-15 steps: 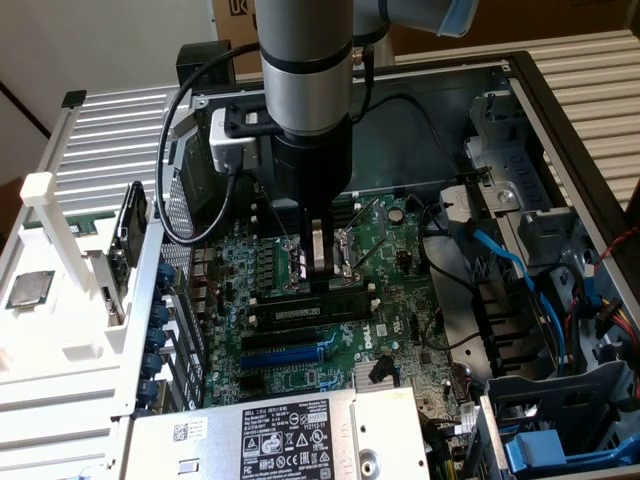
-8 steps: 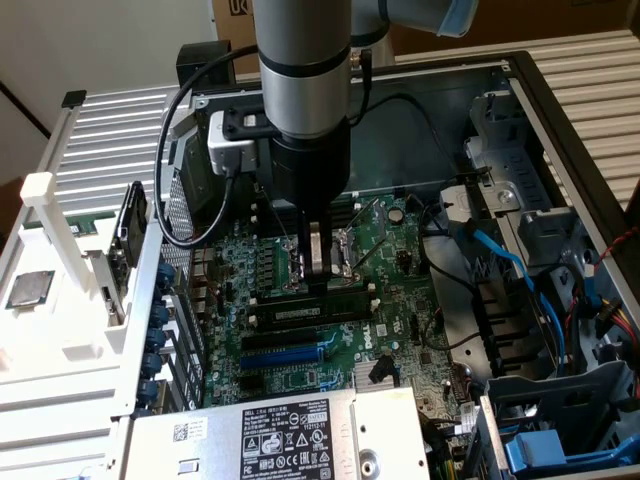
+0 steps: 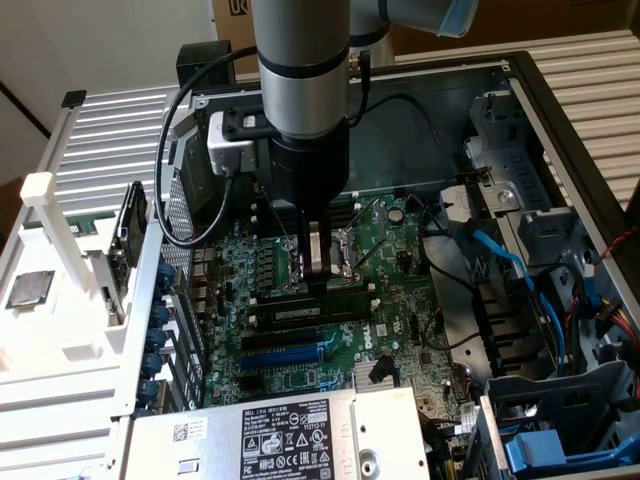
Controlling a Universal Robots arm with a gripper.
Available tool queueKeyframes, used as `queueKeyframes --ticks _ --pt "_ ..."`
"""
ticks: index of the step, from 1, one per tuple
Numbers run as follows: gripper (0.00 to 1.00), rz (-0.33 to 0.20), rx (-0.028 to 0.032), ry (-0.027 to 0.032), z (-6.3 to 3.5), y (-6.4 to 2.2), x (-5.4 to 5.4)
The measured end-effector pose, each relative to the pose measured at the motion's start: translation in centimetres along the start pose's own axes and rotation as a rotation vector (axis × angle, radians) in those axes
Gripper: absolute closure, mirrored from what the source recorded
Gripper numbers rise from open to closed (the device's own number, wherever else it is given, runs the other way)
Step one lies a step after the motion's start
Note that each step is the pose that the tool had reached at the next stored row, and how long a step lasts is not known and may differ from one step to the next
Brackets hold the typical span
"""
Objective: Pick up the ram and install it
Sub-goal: 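Press down the ram until it locks into place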
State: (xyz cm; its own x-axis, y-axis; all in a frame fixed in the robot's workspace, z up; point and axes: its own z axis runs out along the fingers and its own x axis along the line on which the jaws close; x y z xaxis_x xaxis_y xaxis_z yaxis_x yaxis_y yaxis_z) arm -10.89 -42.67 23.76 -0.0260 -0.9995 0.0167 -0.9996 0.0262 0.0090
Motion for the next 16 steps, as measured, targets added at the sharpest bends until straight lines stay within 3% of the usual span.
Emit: queueKeyframes --ticks 16 --pt "0.90 0.000 0.0001 -0.0002 0.23 -0.07 -0.10"
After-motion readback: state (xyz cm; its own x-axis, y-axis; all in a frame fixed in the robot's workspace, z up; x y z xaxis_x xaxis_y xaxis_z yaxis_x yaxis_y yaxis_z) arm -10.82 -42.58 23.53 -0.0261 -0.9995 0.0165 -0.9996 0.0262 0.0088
